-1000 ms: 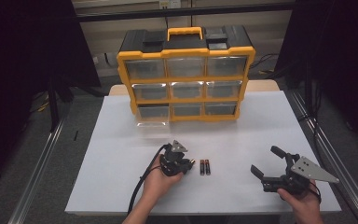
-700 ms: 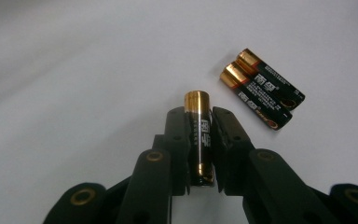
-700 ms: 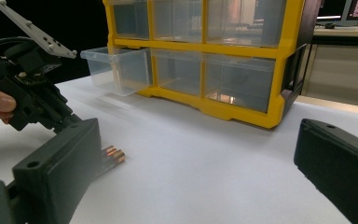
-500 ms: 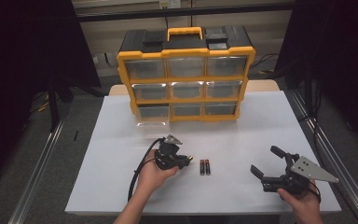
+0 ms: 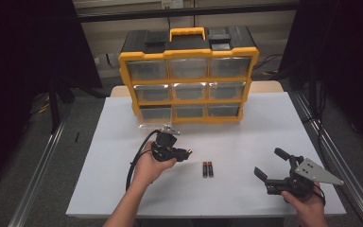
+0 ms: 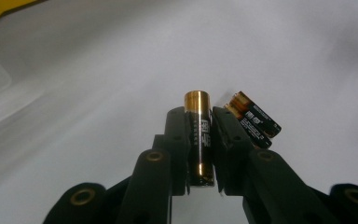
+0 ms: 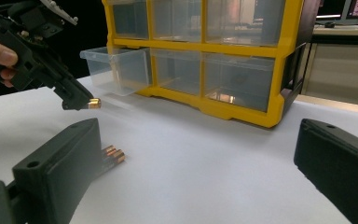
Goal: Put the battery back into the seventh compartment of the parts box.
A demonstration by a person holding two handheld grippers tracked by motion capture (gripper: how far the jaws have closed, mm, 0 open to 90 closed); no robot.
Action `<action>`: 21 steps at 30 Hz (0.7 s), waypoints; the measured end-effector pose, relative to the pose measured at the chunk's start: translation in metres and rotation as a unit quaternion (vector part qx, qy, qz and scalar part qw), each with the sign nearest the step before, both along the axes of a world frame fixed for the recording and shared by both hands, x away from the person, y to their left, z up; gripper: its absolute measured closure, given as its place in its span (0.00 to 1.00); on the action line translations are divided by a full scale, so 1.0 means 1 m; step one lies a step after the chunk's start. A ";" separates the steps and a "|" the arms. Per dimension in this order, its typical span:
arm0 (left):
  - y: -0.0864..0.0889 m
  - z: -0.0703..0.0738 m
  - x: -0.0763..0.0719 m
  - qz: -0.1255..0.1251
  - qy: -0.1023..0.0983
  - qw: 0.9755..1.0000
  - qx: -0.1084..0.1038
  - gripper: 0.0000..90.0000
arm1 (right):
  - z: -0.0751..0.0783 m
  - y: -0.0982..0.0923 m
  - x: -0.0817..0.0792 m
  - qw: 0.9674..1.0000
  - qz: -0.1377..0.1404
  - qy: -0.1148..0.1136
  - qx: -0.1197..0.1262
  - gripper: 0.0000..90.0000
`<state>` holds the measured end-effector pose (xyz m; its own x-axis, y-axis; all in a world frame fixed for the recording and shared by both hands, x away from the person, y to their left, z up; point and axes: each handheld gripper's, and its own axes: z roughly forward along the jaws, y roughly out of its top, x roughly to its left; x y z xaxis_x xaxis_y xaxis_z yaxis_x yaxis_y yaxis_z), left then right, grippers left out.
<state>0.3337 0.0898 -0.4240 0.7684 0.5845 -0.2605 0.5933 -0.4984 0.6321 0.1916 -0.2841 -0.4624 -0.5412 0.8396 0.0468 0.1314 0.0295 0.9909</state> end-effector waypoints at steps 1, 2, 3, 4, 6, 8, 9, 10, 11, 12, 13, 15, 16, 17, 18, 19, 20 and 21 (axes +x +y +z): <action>0.001 0.001 0.001 -0.002 -0.001 1.000 -0.002 0.86 | 0.000 0.000 0.000 1.000 0.001 0.000 0.000 0.01; 0.001 0.003 0.003 -0.003 -0.001 1.000 -0.001 0.86 | 0.000 0.000 0.000 1.000 0.001 -0.002 -0.001 0.01; 0.001 0.004 0.003 -0.001 0.000 1.000 -0.004 0.86 | 0.000 0.000 0.000 1.000 0.002 -0.001 -0.001 0.01; 0.002 0.006 0.004 -0.001 0.000 1.000 -0.006 0.86 | 0.000 0.000 0.000 1.000 0.001 0.000 0.000 0.01; 0.002 0.008 0.006 0.000 -0.001 1.000 -0.005 0.86 | 0.000 0.000 0.000 1.000 0.001 0.000 -0.001 0.01; 0.003 0.010 0.008 0.002 0.001 1.000 -0.006 0.86 | 0.000 0.000 0.000 1.000 0.001 0.000 0.000 0.01; 0.003 0.012 0.009 0.002 0.002 1.000 -0.007 0.86 | 0.000 0.000 0.000 1.000 0.001 0.000 0.000 0.01; 0.004 0.013 0.010 0.003 0.003 1.000 -0.009 0.86 | 0.000 0.001 0.000 1.000 0.001 0.000 0.000 0.01; 0.004 0.014 0.011 0.004 0.005 1.000 -0.008 0.86 | 0.000 0.001 0.000 1.000 0.001 0.000 0.000 0.01; 0.004 0.015 0.011 0.007 0.004 1.000 -0.012 0.86 | 0.000 0.001 0.000 1.000 0.001 0.001 0.000 0.01; 0.005 0.016 0.012 0.006 0.002 1.000 -0.012 0.86 | 0.000 0.001 0.000 1.000 0.001 0.002 0.001 0.01; 0.006 0.019 0.014 0.006 0.003 1.000 -0.012 0.86 | 0.000 0.001 0.000 1.000 0.001 0.001 0.000 0.01; 0.005 0.020 0.015 0.010 0.003 1.000 -0.012 0.86 | 0.000 0.001 0.000 1.000 0.001 0.001 0.000 0.01; 0.006 0.021 0.016 0.007 0.000 1.000 -0.009 0.86 | 0.000 0.001 0.000 1.000 0.001 0.001 0.001 0.01; 0.006 0.023 0.017 0.007 0.002 1.000 -0.009 0.86 | 0.000 0.001 0.000 1.000 0.001 0.002 0.001 0.01; 0.006 0.024 0.018 0.009 0.001 1.000 -0.011 0.86 | 0.000 0.001 0.000 1.000 0.001 0.002 0.001 0.01; 0.006 0.025 0.019 0.011 0.001 1.000 -0.013 0.86 | 0.000 0.001 0.000 1.000 0.002 0.002 0.001 0.01; 0.007 0.027 0.021 0.009 0.000 1.000 -0.009 0.86 | 0.000 0.001 0.000 1.000 0.001 0.002 0.001 0.01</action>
<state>0.3543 0.0970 -0.3968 0.7577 0.5936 -0.2711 0.6022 -0.4759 0.6410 0.1914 -0.2834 -0.4625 -0.5433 0.8380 0.0499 0.1349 0.0284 0.9905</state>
